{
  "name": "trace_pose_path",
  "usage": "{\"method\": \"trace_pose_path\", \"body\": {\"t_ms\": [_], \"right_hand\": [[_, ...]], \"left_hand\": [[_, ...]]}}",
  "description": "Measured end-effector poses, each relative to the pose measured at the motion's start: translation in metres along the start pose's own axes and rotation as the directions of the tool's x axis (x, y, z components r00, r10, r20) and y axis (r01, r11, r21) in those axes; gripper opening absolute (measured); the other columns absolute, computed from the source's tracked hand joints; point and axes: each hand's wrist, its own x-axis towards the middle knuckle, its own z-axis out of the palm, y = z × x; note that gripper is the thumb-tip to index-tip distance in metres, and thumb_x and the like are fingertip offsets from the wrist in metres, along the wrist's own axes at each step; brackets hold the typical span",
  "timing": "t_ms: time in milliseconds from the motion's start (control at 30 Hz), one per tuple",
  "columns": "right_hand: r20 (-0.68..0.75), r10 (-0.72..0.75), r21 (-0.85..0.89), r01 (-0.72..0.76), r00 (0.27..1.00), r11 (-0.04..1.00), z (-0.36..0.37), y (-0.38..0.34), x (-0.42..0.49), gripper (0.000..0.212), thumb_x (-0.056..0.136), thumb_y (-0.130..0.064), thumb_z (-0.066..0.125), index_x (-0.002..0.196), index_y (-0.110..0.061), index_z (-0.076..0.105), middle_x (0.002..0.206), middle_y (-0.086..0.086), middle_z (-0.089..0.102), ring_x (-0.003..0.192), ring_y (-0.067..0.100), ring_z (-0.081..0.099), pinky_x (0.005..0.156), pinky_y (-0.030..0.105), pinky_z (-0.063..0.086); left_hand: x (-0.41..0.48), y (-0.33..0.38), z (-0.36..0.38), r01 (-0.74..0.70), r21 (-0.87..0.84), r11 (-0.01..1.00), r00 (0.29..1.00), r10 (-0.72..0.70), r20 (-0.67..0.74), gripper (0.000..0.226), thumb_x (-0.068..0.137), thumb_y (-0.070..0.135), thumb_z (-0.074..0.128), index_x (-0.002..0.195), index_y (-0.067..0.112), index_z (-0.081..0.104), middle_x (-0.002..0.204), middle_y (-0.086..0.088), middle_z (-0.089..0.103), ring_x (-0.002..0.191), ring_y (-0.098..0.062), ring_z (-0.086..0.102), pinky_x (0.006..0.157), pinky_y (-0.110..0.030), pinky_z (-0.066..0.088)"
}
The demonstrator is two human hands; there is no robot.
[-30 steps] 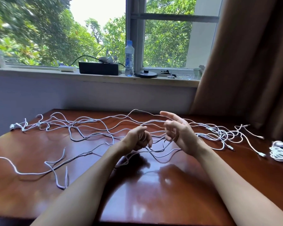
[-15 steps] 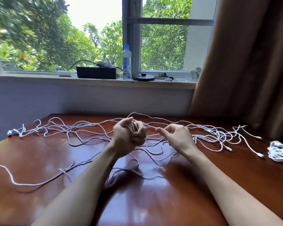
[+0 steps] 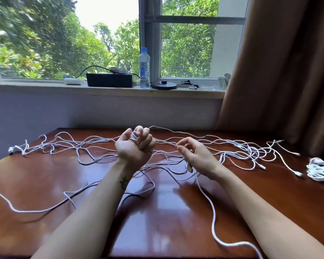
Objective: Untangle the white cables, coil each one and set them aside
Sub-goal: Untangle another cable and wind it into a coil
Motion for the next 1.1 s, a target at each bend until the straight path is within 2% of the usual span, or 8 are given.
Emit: {"method": "trace_pose_path", "body": {"t_ms": [167, 333, 567, 733, 833, 900, 1000, 1100], "right_hand": [[-0.029, -0.075, -0.264, 0.065, 0.997, 0.962, 0.0, 0.008, 0.002, 0.005, 0.092, -0.031, 0.073, 0.094, -0.026, 0.073, 0.063, -0.007, 0.053, 0.049, 0.002, 0.045, 0.051, 0.019, 0.04], [0.018, -0.094, -0.322, 0.095, 0.995, 0.942, 0.003, 0.014, 0.002, 0.016, 0.088, -0.032, 0.077, 0.092, -0.021, 0.067, 0.073, 0.003, 0.065, 0.063, 0.007, 0.052, 0.065, 0.03, 0.047], [0.198, -0.045, -0.177, 0.081, 0.979, 0.981, 0.008, 0.008, -0.003, 0.017, 0.082, -0.027, 0.084, 0.081, -0.02, 0.069, 0.075, 0.009, 0.071, 0.066, 0.01, 0.059, 0.067, 0.042, 0.054], [0.29, -0.039, -0.029, 0.05, 0.956, 0.998, 0.009, -0.001, -0.008, 0.011, 0.085, -0.013, 0.081, 0.089, -0.015, 0.072, 0.066, -0.005, 0.063, 0.063, 0.008, 0.052, 0.059, 0.027, 0.043], [0.287, -0.032, 0.039, 0.022, 0.957, 0.999, 0.01, -0.008, -0.01, 0.016, 0.088, -0.005, 0.076, 0.103, -0.006, 0.071, 0.068, -0.001, 0.06, 0.057, 0.007, 0.051, 0.051, 0.018, 0.042], [0.257, -0.051, 0.113, 0.023, 0.965, 0.993, 0.01, -0.01, -0.01, 0.025, 0.088, 0.0, 0.074, 0.113, -0.003, 0.068, 0.077, 0.006, 0.063, 0.061, 0.012, 0.057, 0.054, 0.023, 0.05], [0.237, -0.051, 0.271, -0.015, 0.97, 0.962, 0.007, -0.013, -0.009, 0.033, 0.091, 0.006, 0.068, 0.122, -0.005, 0.063, 0.101, 0.015, 0.071, 0.082, 0.021, 0.069, 0.065, 0.033, 0.059], [0.228, -0.034, 0.33, -0.044, 0.973, 0.943, 0.004, -0.017, -0.01, 0.032, 0.095, 0.002, 0.064, 0.126, -0.006, 0.06, 0.116, 0.017, 0.071, 0.095, 0.028, 0.072, 0.055, 0.031, 0.058]], "left_hand": [[0.003, 0.005, -0.007, -0.023, -0.158, 0.987, 0.999, 0.019, -0.029, 0.036, 0.092, 0.032, 0.029, 0.069, 0.01, 0.047, 0.065, -0.001, 0.03, 0.044, -0.015, 0.025, 0.047, -0.026, 0.022], [0.008, 0.011, -0.008, -0.072, -0.174, 0.982, 0.992, 0.052, -0.118, 0.055, 0.099, 0.049, 0.03, 0.09, 0.005, 0.062, 0.066, -0.001, 0.032, 0.047, -0.015, 0.027, 0.05, -0.023, 0.024], [0.013, 0.014, -0.006, -0.111, -0.074, 0.991, 0.953, 0.085, -0.29, 0.037, 0.102, 0.029, 0.034, 0.127, 0.009, 0.054, 0.068, 0.0, 0.032, 0.05, -0.013, 0.028, 0.052, -0.023, 0.031], [0.02, 0.005, -0.005, -0.114, 0.213, 0.97, 0.922, 0.183, -0.342, 0.038, 0.109, 0.03, 0.034, 0.146, 0.029, 0.037, 0.067, 0.002, 0.031, 0.046, -0.01, 0.029, 0.054, -0.023, 0.027], [0.024, 0.0, -0.01, -0.13, 0.486, 0.864, 0.905, 0.304, -0.298, 0.044, 0.11, 0.032, 0.031, 0.154, 0.03, 0.031, 0.07, 0.002, 0.034, 0.054, -0.008, 0.031, 0.058, -0.024, 0.029], [0.026, -0.003, -0.015, -0.157, 0.657, 0.737, 0.895, 0.388, -0.22, 0.045, 0.111, 0.027, 0.033, 0.156, 0.027, 0.029, 0.069, 0.002, 0.035, 0.056, -0.007, 0.032, 0.055, -0.021, 0.029], [0.026, -0.006, -0.025, -0.17, 0.865, 0.473, 0.894, 0.443, -0.066, 0.048, 0.109, 0.021, 0.04, 0.156, 0.027, 0.031, 0.066, 0.004, 0.038, 0.052, -0.006, 0.031, 0.05, -0.021, 0.03], [0.026, -0.008, -0.033, -0.179, 0.935, 0.305, 0.912, 0.408, 0.042, 0.049, 0.108, 0.016, 0.042, 0.152, 0.036, 0.034, 0.074, -0.006, 0.038, 0.054, -0.009, 0.029, 0.052, -0.023, 0.029]]}}
